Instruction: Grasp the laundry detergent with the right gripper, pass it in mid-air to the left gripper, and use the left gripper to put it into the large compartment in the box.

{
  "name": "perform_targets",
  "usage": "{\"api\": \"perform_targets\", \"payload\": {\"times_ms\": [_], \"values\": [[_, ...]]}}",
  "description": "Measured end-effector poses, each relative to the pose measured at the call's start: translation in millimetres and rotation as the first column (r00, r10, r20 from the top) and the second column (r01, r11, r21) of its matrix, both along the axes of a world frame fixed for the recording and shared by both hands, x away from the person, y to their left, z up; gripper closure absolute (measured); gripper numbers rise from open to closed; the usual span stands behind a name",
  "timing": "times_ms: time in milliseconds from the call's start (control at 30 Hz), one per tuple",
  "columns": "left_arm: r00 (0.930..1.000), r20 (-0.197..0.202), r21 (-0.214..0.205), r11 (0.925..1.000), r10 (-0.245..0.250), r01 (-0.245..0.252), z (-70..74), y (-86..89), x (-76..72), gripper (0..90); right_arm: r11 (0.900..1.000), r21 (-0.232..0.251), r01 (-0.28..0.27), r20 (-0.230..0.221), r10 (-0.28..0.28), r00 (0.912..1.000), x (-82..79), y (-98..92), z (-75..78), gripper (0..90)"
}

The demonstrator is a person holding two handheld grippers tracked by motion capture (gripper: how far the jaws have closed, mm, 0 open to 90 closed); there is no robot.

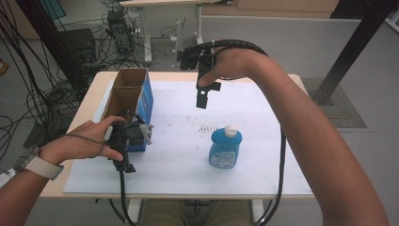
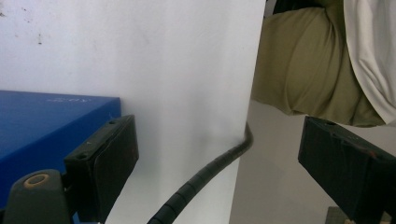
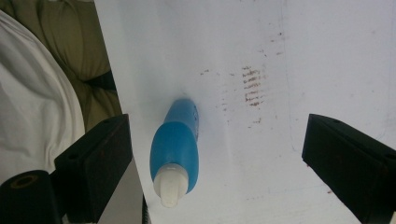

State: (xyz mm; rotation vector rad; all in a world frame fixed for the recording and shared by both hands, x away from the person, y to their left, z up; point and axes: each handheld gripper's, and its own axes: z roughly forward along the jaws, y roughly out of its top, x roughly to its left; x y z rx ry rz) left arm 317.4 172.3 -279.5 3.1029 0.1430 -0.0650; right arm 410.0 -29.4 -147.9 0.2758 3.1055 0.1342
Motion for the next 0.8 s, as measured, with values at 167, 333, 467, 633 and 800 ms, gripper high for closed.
{"api": "perform_targets", "payload": {"times_ms": [167, 333, 467, 633, 800], "values": [[1.0, 0.002, 0.0, 1.0, 0.004, -0.004, 0.0, 1.0, 0.1, 12.5, 1.0, 0.004, 0.001, 0.005, -0.001, 1.0, -0.4, -2.1, 1.1, 7.7], [1.0, 0.004, -0.002, 1.0, 0.008, -0.008, 0.7, 1.7, -0.8, 12.5, 1.0, 0.006, 0.001, 0.001, -0.001, 1.0, -2.5, -4.0, 1.9, 7.1], [0.9999, 0.01, -0.008, 0.9999, 0.012, -0.012, 1.1, 1.1, -1.7, 12.5, 0.9996, 0.027, 0.009, 0.009, -0.01, 0.9999, -2.8, -9.9, 2.7, 5.0], [0.9999, 0.01, -0.006, 0.9999, 0.009, -0.009, 0.3, -0.7, -1.2, 12.4, 0.9991, 0.043, 0.006, 0.004, -0.006, 1.0, -4.4, -17.0, 3.6, 4.9], [1.0, 0.009, -0.004, 1.0, 0.002, -0.002, -0.2, -3.6, -0.8, 12.4, 0.9978, 0.064, 0.014, 0.007, -0.014, 0.9999, -8.5, -27.2, 6.3, 4.9]]}}
